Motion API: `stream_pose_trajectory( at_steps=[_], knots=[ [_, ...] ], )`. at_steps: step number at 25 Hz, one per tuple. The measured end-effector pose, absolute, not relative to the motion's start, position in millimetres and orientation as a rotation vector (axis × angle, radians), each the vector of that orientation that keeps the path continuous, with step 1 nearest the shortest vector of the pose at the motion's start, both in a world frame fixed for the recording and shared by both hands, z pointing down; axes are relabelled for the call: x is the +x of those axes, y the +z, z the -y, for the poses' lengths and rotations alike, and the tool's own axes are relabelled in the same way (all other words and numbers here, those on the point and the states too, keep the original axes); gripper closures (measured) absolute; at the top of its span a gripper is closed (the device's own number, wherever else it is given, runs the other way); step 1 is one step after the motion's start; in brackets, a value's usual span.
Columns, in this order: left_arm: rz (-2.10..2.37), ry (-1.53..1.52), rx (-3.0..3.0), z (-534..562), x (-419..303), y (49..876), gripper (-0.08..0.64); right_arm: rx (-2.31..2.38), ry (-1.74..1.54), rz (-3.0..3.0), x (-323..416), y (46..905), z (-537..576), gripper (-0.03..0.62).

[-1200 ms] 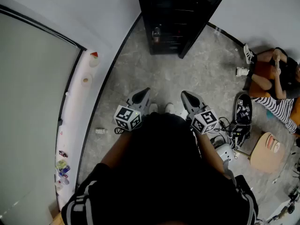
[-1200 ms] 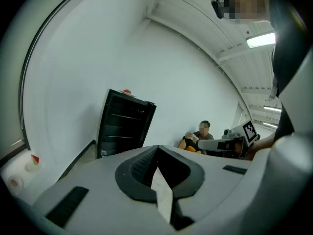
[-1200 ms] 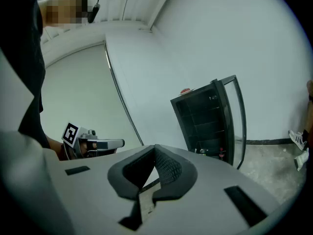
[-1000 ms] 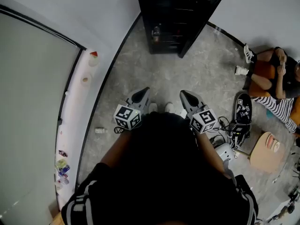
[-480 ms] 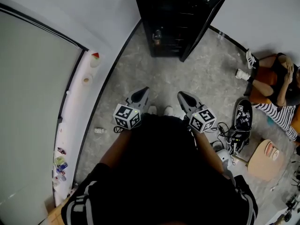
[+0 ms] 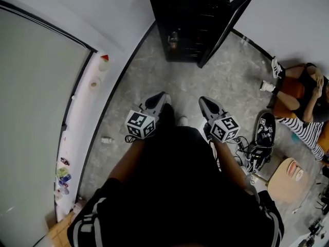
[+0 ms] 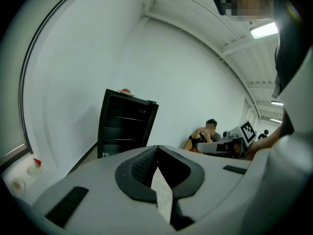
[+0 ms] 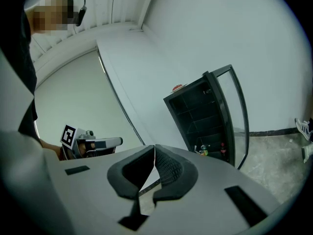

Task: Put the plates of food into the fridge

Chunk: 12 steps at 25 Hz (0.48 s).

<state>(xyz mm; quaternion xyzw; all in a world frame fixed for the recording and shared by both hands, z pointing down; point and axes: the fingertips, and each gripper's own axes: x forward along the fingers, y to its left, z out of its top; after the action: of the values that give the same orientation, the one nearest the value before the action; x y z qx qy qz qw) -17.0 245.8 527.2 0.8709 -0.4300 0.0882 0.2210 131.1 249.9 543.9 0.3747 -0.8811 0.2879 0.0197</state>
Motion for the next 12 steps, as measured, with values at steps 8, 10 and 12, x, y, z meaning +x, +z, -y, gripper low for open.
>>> stream_pose_trajectory(
  at_steps=[8, 10, 12],
  knots=[
    [1.165, 0.244, 2.406, -211, -17, 539, 0.538, 1.206, 0.938, 2.736, 132, 544, -218, 0.568],
    [1.152, 0.238, 2.409, -199, -15, 541, 0.538, 1.215, 0.934, 2.73, 134, 546, -208, 0.568],
    [1.138, 0.238, 2.413, -189, -15, 541, 0.538, 1.216, 0.946, 2.724, 132, 547, -199, 0.568]
  ],
)
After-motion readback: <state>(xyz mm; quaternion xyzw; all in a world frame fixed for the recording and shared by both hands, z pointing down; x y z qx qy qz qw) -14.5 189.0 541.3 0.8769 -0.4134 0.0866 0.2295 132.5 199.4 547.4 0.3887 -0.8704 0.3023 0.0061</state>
